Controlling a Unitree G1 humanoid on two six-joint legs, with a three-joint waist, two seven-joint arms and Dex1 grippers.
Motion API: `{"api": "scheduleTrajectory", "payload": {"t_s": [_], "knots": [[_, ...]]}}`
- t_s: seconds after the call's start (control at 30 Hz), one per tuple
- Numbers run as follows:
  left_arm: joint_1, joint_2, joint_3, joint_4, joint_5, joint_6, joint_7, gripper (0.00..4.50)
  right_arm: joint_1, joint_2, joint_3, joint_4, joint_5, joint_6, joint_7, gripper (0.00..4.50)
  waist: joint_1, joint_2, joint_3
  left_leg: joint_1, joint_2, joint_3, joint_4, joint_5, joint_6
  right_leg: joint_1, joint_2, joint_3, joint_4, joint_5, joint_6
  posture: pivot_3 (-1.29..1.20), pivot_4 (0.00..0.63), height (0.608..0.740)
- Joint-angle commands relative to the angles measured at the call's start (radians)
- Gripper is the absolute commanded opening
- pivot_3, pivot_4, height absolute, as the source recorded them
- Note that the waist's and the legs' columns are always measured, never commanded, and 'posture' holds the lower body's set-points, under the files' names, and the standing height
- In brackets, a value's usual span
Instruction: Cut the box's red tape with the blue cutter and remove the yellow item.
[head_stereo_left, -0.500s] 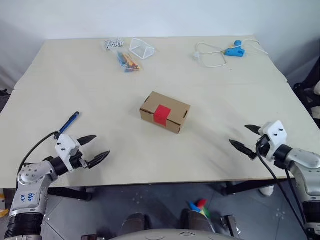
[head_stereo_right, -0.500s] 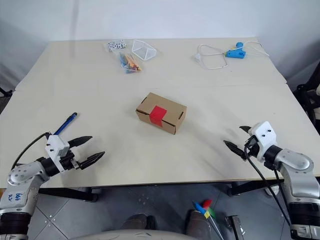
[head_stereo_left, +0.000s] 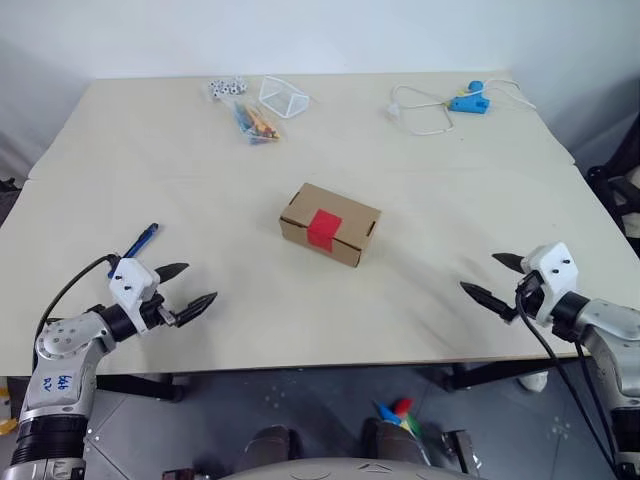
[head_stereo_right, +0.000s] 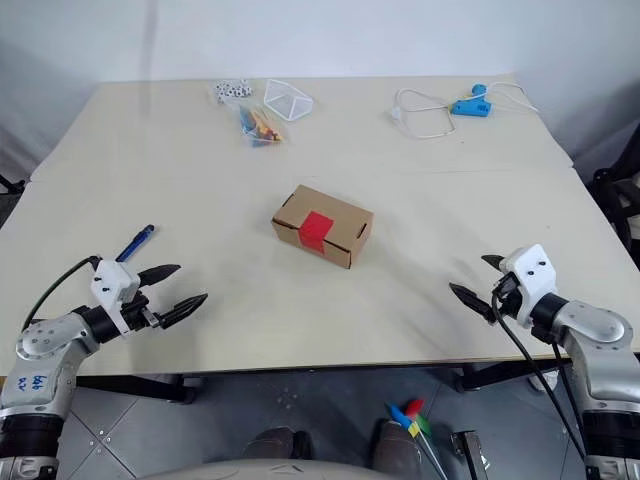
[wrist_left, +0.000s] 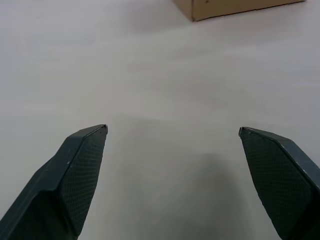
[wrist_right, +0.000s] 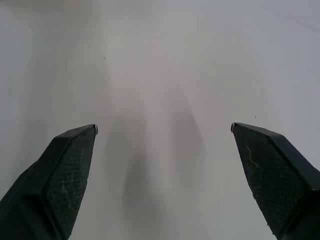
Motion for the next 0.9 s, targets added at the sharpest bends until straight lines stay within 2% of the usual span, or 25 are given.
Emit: {"api": "scheduleTrajectory", "payload": {"t_s": [0.03,0.07,0.1,0.2,0.53,0.57,0.9], "knots": [[-0.059,0.026,-0.01,0.007,0.045,0.026,0.041,4.47,-0.005,-0.029,-0.039,-0.07,-0.005,0.067,-0.05,4.5,0.0,0.0,0.0,0.0,0.0,0.0,0.0,0.0,0.0,0.0,0.0,0.0,0.0,0.0,0.0,0.0,0.15,0.74],[-0.072,0.017,-0.009,0.01,0.01,0.016,-0.008,4.47,-0.011,-0.026,-0.041,-0.078,0.013,0.076,-0.043,4.5,-0.001,0.0,0.0,0.0,0.0,0.0,0.0,0.0,0.0,0.0,0.0,0.0,0.0,0.0,0.0,0.0,0.15,0.74],[-0.087,0.012,-0.01,0.019,0.016,0.018,0.0,4.29,-0.018,-0.027,-0.039,-0.081,0.012,0.098,-0.055,4.32,-0.002,0.0,0.0,0.0,0.0,0.0,0.0,0.0,0.0,0.0,0.0,0.0,0.0,0.0,0.0,0.0,0.15,0.74],[-0.143,-0.001,-0.028,0.057,0.052,-0.011,0.023,3.58,-0.037,-0.016,-0.044,-0.115,0.025,0.136,-0.082,3.58,-0.002,0.0,0.0,0.0,0.0,0.0,0.0,0.0,0.0,0.0,0.0,0.0,0.0,0.0,0.0,0.0,0.15,0.74],[-0.336,-0.031,-0.091,0.241,0.108,-0.043,0.026,0.33,-0.038,-0.004,-0.034,-0.224,0.057,0.242,-0.111,0.01,0.0,-0.001,0.001,0.0,-0.001,0.0,0.0,0.001,0.0,0.0,0.0,0.0,0.0,0.0,0.0,0.0,0.15,0.74],[-0.345,-0.032,-0.092,0.252,0.11,-0.047,0.024,0.01,-0.031,-0.002,-0.036,-0.234,0.058,0.247,-0.116,0.0,-0.001,-0.001,0.001,0.0,-0.001,0.0,0.0,0.001,0.0,0.0,0.0,0.0,0.0,0.0,0.0,0.0,0.15,0.74],[-0.564,-0.085,-0.155,0.53,0.153,-0.159,-0.048,0.01,0.012,0.067,-0.038,-0.39,0.082,0.331,-0.207,0.0,-0.001,-0.003,0.001,-0.001,-0.001,0.0,0.001,0.001,0.0,0.0,0.0,0.0,0.001,0.0,0.0,0.0,0.15,0.74]]}}
